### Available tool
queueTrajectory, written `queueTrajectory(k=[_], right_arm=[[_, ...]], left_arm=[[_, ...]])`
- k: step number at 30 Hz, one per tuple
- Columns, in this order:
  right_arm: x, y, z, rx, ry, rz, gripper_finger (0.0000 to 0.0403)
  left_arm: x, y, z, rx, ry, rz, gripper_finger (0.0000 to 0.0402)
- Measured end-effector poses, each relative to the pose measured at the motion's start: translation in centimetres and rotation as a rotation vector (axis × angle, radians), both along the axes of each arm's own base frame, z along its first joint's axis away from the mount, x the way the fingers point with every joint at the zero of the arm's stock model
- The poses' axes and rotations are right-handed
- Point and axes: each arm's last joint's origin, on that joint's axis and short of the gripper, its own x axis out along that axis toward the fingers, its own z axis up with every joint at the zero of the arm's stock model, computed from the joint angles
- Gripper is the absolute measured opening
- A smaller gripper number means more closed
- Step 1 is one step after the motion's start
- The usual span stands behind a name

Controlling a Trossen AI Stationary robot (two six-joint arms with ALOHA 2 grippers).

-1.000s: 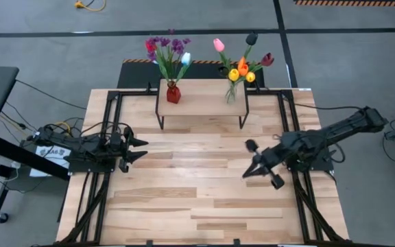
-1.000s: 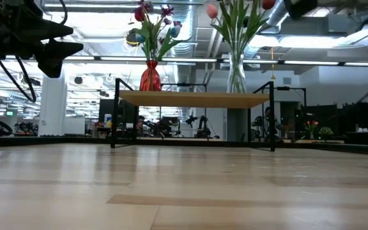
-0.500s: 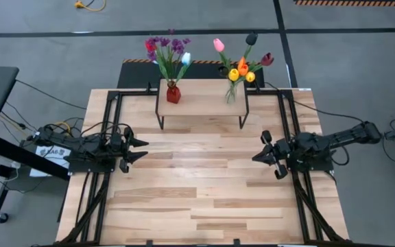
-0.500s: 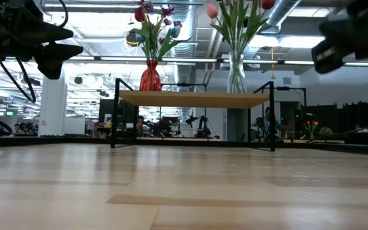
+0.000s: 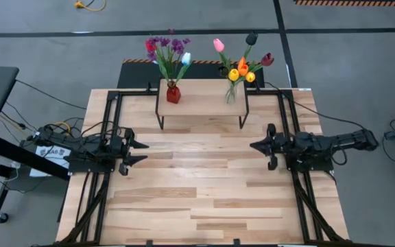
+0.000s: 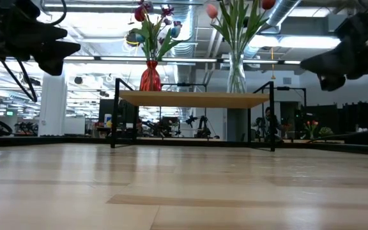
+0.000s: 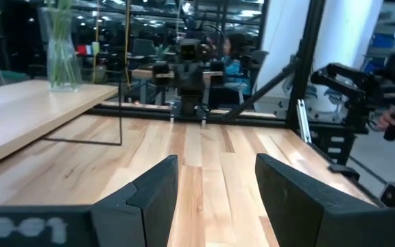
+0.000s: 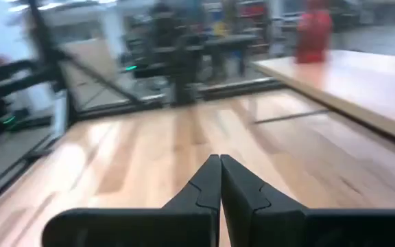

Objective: Pick and place flowers into a vace then onto a shelf
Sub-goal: Return to Home Position

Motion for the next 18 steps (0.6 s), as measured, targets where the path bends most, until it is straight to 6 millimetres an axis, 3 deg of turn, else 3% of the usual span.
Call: queueTrajectory(k=[18], right_arm=[[0.14, -0.31, -0.19, 0.023, 0.018, -0.058, 0.0000]], left_arm=[[0.00, -0.07, -0.04, 0.077, 0.001, -0.020, 0.0185]])
